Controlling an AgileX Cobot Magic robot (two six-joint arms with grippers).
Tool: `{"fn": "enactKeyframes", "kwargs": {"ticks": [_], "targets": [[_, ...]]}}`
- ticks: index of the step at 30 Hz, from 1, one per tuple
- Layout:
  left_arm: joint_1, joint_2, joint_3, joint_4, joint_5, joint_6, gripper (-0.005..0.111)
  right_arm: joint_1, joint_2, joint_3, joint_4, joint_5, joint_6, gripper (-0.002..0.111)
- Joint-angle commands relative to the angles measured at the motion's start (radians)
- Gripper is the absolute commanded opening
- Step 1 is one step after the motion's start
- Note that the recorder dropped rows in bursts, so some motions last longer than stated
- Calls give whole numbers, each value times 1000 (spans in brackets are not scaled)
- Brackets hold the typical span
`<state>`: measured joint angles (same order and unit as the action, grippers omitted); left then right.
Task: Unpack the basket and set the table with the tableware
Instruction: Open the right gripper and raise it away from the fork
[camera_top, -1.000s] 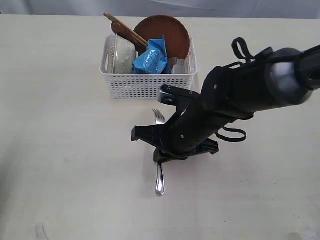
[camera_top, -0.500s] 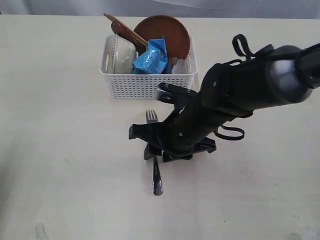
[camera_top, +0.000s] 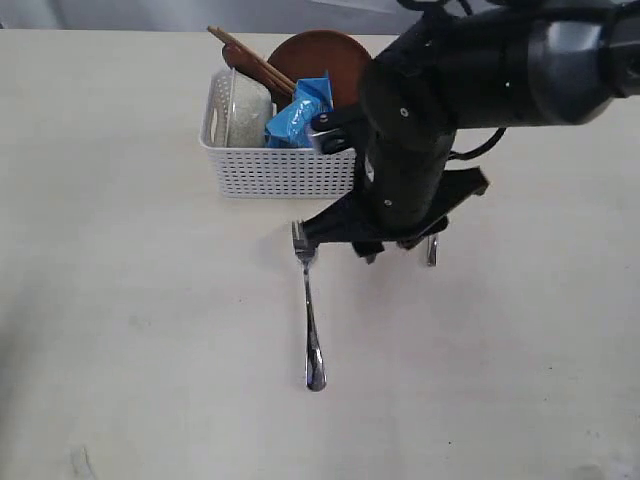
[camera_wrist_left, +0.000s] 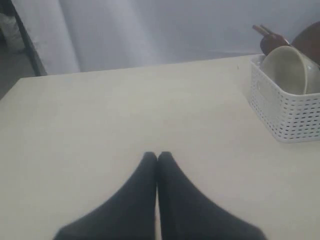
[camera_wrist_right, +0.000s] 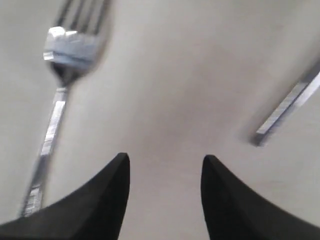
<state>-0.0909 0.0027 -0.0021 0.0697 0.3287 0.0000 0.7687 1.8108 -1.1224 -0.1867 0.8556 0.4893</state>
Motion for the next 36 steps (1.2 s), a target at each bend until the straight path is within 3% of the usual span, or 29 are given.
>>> {"fn": "enactKeyframes", "kwargs": {"ticks": [1, 5, 8, 24, 36], "targets": [[2, -3, 2, 5, -7, 0, 0, -83, -4, -22, -144, 68, 125, 43], [2, -3, 2, 5, -7, 0, 0, -240, -4, -22, -101, 8, 114, 43], [2, -3, 2, 5, -7, 0, 0, -292, 6, -11, -4, -85, 81, 43], [2, -3, 2, 5, -7, 0, 0, -301, 160, -9, 46, -218, 23, 43], [2, -3, 2, 5, -7, 0, 0, -333, 218, -5, 64, -193, -70, 43]]}}
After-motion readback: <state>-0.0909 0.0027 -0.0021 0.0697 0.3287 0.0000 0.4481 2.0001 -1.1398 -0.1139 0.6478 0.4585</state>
